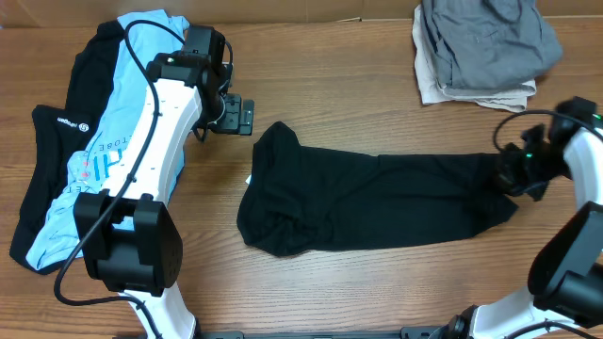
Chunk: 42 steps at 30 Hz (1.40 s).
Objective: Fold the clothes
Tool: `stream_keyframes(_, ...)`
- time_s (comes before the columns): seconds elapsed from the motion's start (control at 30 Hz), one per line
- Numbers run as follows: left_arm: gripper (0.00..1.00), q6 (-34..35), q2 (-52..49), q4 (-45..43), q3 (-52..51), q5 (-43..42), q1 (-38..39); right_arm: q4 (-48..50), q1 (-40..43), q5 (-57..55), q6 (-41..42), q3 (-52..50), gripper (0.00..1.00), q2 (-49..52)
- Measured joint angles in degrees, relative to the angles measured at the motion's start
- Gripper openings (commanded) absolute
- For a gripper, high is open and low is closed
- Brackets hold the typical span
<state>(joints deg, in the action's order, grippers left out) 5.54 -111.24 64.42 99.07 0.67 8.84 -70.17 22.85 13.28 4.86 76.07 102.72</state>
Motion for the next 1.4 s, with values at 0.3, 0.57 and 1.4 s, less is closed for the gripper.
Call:
stream_keyframes(0.3, 1.0, 0.0, 0.0, -0.2, 0.0, 0.0, 0.0, -0.4, -16.9, 4.2, -0.4, 0.0, 0.04, 0.0)
stream_keyframes(0.57, 1.0, 0.0, 0.0, -0.2, 0.0, 0.0, 0.0, 3.3, -30.2, 4.9, 2.9, 0.0, 0.04, 0.0)
stream_keyframes(1.4, 1.0, -1.2, 0.0, 0.0, -0.5, -9.1, 0.2, -10.5, -32.4, 2.8, 6.1, 23.1, 1.0, 0.3)
